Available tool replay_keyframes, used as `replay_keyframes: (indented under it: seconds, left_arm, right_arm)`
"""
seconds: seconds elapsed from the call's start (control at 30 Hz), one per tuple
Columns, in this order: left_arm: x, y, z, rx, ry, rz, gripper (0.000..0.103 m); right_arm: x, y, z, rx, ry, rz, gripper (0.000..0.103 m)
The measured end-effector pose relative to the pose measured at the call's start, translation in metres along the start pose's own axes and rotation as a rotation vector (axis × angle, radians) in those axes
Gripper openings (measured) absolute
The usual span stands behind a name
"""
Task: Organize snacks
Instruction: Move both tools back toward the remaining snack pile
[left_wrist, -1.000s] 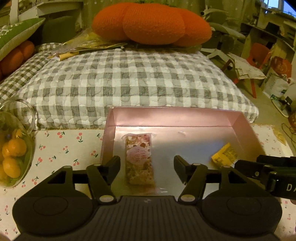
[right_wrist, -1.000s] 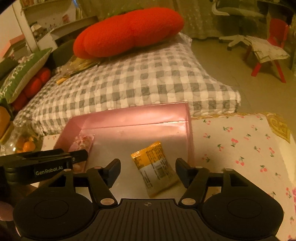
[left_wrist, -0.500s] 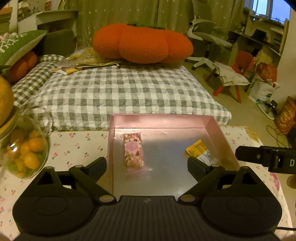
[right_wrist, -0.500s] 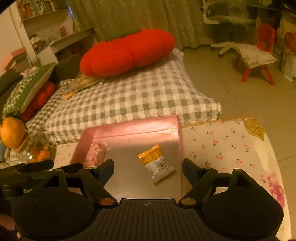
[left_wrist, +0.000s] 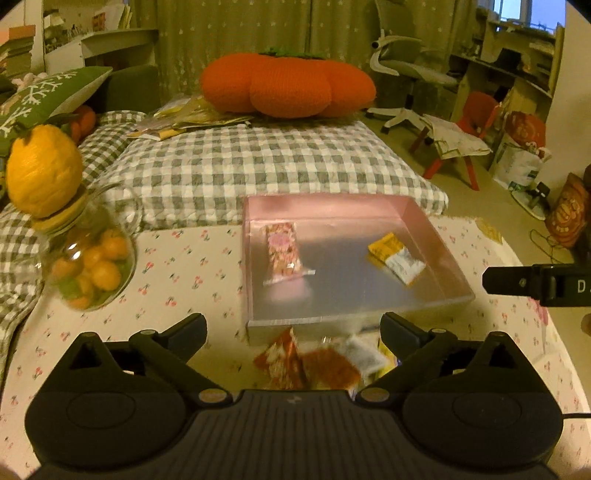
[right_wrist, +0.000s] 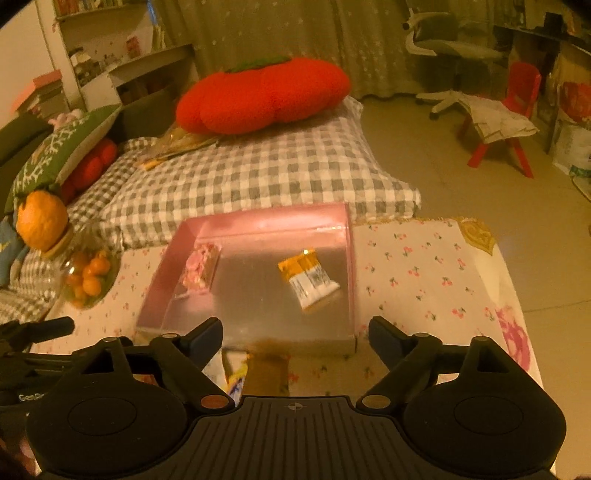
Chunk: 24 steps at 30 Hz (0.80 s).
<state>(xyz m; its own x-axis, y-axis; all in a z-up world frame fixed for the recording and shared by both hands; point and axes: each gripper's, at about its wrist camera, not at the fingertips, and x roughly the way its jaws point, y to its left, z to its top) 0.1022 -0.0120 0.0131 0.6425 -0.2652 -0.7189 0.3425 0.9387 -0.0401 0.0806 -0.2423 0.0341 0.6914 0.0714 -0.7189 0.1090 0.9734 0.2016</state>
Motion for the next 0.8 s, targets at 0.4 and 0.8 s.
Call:
replay_keyframes:
  seconds: [0.4, 0.8]
  left_arm:
    - [-0.022, -0.003, -0.039, 0.018, 0.031, 0.013, 0.102]
    - [-0.022, -0.009, -0.066, 0.025, 0.036, -0.024, 0.102]
  right_arm:
    - [-0.017, 0.0, -0.034, 0.001, 0.006, 0.002, 0.093]
    - [-0.021, -0.002, -0.065, -0.048, 0.001, 0.005, 0.093]
